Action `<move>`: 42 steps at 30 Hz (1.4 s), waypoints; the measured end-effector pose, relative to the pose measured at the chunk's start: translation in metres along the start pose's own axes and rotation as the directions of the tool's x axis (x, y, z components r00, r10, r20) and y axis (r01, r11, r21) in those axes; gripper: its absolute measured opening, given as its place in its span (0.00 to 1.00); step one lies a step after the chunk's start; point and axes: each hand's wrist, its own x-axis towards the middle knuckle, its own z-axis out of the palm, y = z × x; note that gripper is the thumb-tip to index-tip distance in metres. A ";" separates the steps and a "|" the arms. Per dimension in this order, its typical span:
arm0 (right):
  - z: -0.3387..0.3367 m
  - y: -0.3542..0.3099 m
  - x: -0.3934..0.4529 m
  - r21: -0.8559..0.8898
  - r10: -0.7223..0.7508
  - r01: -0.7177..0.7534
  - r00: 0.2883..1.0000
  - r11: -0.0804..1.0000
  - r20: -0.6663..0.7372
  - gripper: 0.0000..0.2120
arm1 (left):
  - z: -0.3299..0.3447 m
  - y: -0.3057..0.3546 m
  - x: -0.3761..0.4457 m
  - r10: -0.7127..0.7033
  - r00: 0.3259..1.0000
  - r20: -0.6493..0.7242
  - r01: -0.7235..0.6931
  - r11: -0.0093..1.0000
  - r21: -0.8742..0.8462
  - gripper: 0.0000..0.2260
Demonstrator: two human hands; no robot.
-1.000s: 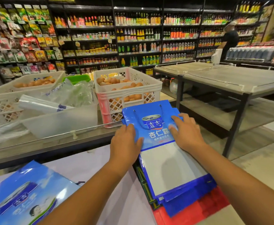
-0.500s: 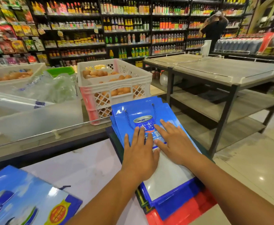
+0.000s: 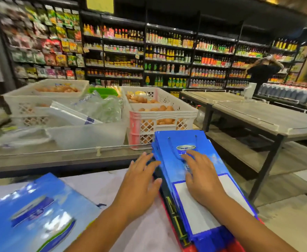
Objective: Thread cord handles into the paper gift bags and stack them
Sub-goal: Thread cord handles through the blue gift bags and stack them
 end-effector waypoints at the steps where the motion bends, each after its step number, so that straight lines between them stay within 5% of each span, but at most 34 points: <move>1: 0.001 -0.022 0.000 0.028 -0.068 0.069 0.997 0.997 -0.034 0.26 | -0.016 -0.012 -0.014 -0.033 0.999 -0.042 0.033 0.999 0.011 0.22; 4: 0.014 -0.093 0.001 0.200 -0.263 0.282 0.958 0.938 -0.118 0.25 | -0.063 -0.055 -0.063 -0.201 0.971 -0.127 0.210 0.976 0.061 0.19; 13: 0.105 -0.251 -0.016 0.399 -0.548 0.438 0.806 0.806 0.223 0.25 | -0.166 -0.143 -0.225 -0.572 0.778 -0.261 0.623 0.757 0.197 0.14; 16: 0.129 -0.272 -0.025 0.388 -0.549 0.427 0.783 0.817 0.292 0.25 | -0.170 -0.152 -0.254 -0.613 0.752 -0.242 0.657 0.724 0.210 0.16; 20: 0.145 -0.277 -0.032 0.352 -0.487 0.363 0.783 0.863 0.386 0.24 | -0.158 -0.159 -0.274 -0.619 0.774 -0.136 0.625 0.710 0.324 0.30; 28: 0.161 -0.242 -0.023 0.418 -0.234 0.082 0.915 0.905 0.328 0.17 | -0.154 -0.158 -0.275 -0.573 0.801 -0.171 0.596 0.744 0.301 0.25; 35: 0.165 -0.233 -0.030 0.516 -0.274 0.110 0.927 0.850 0.254 0.14 | -0.159 -0.160 -0.274 -0.616 0.719 -0.323 0.659 0.751 0.034 0.06; 42: 0.154 -0.236 -0.031 0.494 -0.306 0.114 0.894 0.862 0.328 0.15 | -0.185 -0.196 -0.230 -0.643 0.686 -0.340 0.712 0.689 0.133 0.15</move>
